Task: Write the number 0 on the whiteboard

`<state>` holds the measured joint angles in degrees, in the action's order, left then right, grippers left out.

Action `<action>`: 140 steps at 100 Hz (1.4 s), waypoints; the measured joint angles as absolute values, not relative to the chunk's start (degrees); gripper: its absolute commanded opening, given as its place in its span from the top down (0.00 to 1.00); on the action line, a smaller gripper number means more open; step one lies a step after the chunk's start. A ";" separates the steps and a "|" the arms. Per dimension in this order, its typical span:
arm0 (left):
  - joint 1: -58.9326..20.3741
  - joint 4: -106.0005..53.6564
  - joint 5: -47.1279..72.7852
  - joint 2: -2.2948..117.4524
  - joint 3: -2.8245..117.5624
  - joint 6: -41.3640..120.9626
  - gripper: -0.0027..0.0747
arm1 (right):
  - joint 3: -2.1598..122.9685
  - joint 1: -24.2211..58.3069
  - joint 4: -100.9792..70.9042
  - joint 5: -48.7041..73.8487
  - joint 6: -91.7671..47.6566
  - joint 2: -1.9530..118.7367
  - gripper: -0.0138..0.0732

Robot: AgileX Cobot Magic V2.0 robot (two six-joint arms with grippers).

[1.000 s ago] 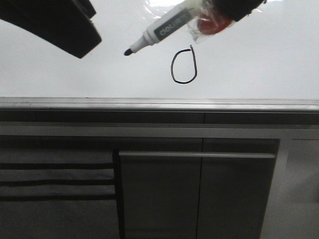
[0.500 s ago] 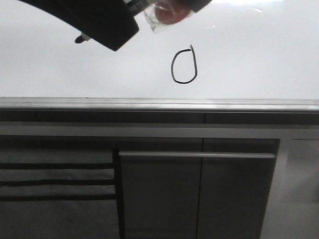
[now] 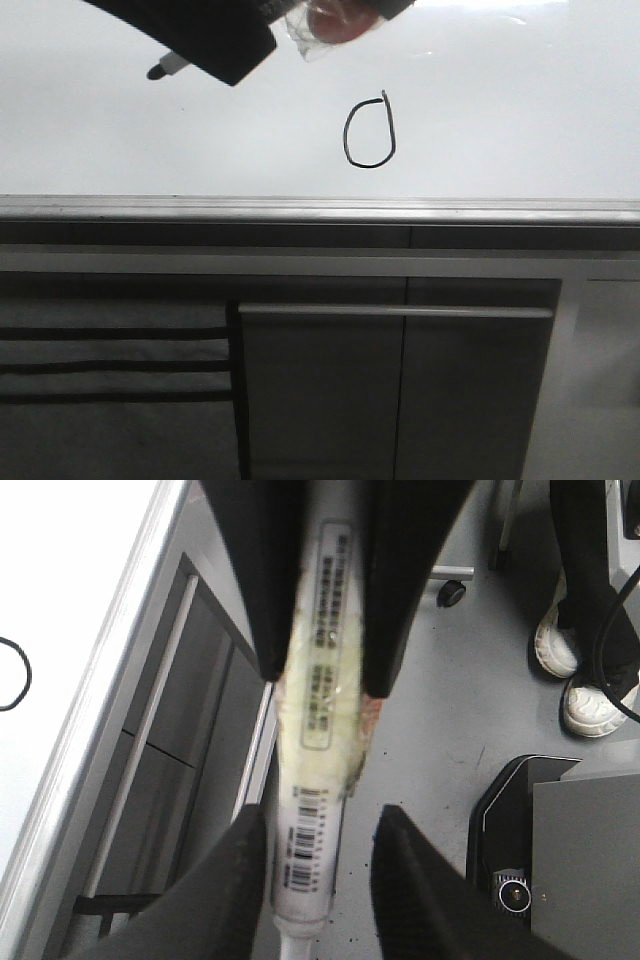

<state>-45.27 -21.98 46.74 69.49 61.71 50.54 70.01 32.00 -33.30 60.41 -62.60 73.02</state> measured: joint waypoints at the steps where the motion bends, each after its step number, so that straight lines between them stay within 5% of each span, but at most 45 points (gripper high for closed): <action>1: -45.27 -21.98 46.74 69.49 61.71 50.54 0.77 | 70.01 32.00 -33.30 60.41 -62.60 73.02 0.81; 54: -45.27 -21.98 46.53 69.49 61.71 50.80 0.98 | 70.01 32.00 -33.40 60.87 -62.86 73.02 0.81; 90: -45.27 -21.98 46.53 69.49 61.71 50.80 0.99 | 70.01 32.00 -33.59 60.87 -62.96 73.02 0.80; 114: -45.27 -21.98 46.12 69.49 61.71 50.57 0.99 | 70.01 32.00 -33.84 60.87 -62.99 73.02 0.48; 140: -43.86 -22.69 40.12 69.49 60.82 45.62 0.99 | 70.01 27.80 -33.66 60.38 -58.85 69.77 0.47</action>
<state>-43.86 -22.69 40.12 69.49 60.82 45.62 70.01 27.80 -33.66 60.38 -58.85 69.77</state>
